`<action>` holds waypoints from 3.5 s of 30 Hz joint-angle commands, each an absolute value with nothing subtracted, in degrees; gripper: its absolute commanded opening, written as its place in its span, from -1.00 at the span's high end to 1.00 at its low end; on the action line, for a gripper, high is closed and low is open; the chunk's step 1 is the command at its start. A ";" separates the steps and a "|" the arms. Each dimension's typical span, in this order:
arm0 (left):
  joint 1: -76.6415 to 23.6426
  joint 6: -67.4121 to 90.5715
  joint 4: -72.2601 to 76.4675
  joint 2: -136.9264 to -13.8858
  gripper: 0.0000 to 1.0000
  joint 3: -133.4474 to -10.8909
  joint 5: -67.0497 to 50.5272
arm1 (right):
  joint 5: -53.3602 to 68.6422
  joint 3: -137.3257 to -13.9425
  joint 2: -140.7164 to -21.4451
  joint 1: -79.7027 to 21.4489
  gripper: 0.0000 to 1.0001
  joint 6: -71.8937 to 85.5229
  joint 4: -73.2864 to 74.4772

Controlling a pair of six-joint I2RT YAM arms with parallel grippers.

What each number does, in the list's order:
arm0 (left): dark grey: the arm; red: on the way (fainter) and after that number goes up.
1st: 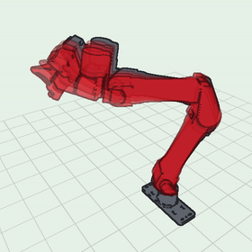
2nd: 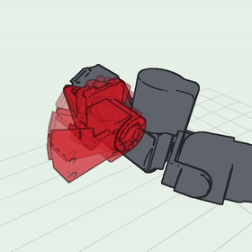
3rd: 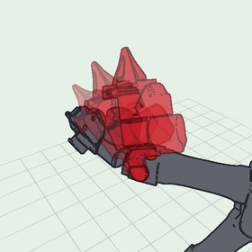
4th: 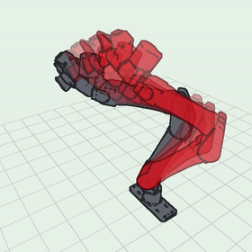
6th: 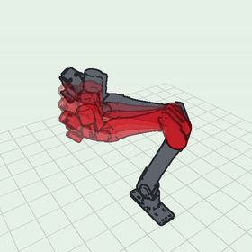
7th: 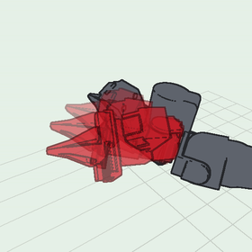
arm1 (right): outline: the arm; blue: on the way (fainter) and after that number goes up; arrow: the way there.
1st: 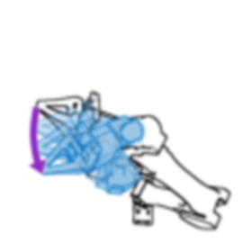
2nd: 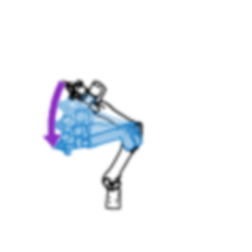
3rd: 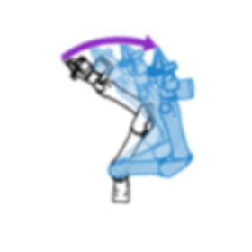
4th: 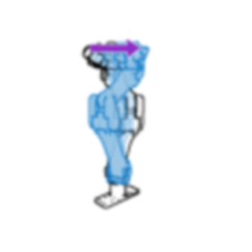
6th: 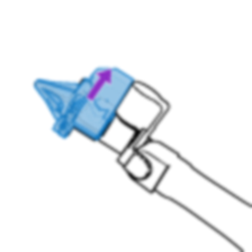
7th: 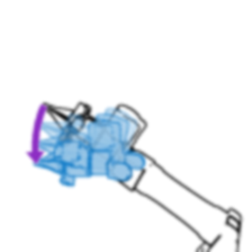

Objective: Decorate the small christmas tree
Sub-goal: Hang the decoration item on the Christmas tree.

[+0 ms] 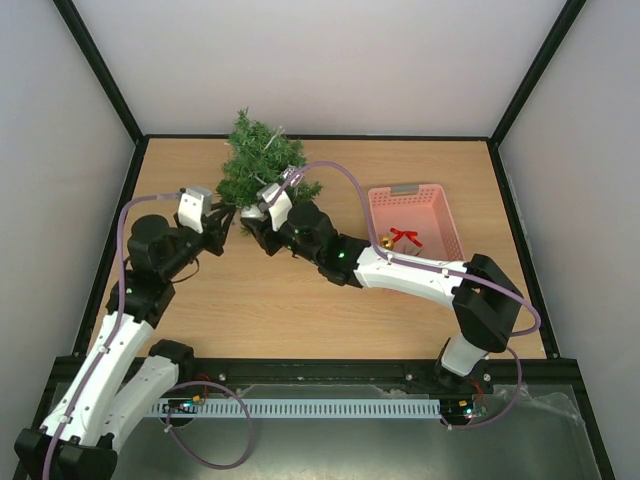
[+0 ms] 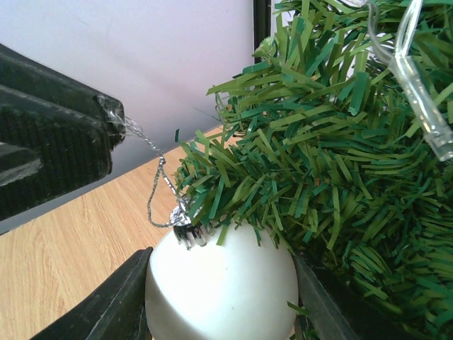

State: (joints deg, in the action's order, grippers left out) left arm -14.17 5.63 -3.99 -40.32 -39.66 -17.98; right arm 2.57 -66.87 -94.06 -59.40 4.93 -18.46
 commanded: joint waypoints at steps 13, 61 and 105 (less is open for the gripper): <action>-13.70 44.74 -7.47 -41.30 -0.39 -42.98 -26.06 | 0.27 -61.79 -89.98 -59.78 0.18 0.51 -21.45; -13.79 39.43 15.53 -36.83 0.61 -33.40 -40.17 | 8.74 -54.25 -77.43 -59.80 0.18 6.94 -30.12; -13.79 8.12 4.65 -31.53 0.01 -35.23 -50.12 | 21.26 -50.01 -70.33 -59.82 0.16 2.31 -26.43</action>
